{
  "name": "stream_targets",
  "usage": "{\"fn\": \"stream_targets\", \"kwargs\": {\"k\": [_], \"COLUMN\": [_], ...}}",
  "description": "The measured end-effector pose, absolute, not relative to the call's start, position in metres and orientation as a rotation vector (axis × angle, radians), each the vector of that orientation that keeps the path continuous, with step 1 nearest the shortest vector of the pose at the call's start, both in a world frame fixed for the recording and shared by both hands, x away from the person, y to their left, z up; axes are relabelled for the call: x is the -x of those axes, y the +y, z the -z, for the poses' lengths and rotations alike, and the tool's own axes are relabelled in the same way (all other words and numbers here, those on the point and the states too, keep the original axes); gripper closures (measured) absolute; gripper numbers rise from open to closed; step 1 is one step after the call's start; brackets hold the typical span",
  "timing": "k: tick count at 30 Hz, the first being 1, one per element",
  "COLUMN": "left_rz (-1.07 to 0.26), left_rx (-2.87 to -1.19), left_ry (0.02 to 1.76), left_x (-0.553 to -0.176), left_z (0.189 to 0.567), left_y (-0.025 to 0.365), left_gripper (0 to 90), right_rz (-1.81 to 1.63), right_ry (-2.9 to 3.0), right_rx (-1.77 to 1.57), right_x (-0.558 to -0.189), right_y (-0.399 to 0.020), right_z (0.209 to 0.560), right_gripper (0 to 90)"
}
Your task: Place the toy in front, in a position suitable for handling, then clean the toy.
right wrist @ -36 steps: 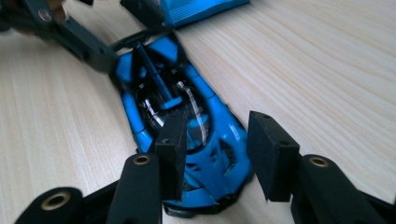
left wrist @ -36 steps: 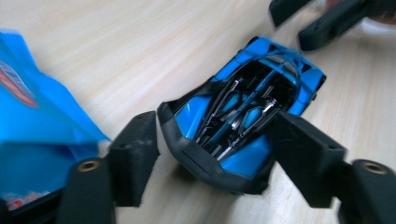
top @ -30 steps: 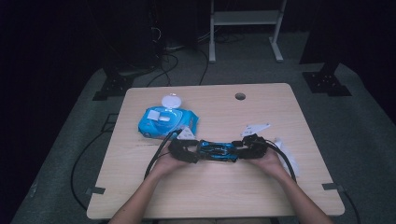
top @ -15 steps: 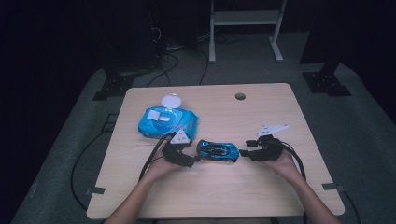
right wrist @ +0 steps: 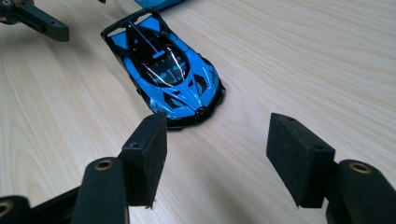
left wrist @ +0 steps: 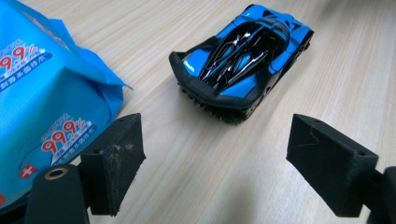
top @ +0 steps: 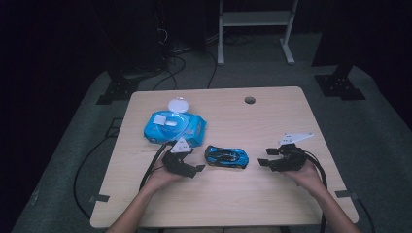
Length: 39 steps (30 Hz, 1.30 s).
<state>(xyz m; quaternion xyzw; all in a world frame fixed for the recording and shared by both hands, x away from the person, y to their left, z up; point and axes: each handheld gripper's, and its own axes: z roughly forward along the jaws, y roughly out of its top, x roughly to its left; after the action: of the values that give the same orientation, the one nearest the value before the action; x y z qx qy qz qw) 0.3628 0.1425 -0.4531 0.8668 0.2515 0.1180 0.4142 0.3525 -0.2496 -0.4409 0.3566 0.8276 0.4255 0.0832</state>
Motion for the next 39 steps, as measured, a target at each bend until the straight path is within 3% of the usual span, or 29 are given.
{"fn": "stream_targets", "kwargs": {"k": [39], "left_rz": [-0.368], "left_rx": [-2.136], "left_ry": [0.735], "left_x": [-0.328], "left_z": [0.456], "left_y": [0.209], "left_gripper": [15.4], "right_rz": [-1.310], "right_ry": [2.362], "right_rx": [-1.143], "right_x": [-0.328], "right_y": [-0.290], "right_z": [0.440], "right_gripper": [34.6]}}
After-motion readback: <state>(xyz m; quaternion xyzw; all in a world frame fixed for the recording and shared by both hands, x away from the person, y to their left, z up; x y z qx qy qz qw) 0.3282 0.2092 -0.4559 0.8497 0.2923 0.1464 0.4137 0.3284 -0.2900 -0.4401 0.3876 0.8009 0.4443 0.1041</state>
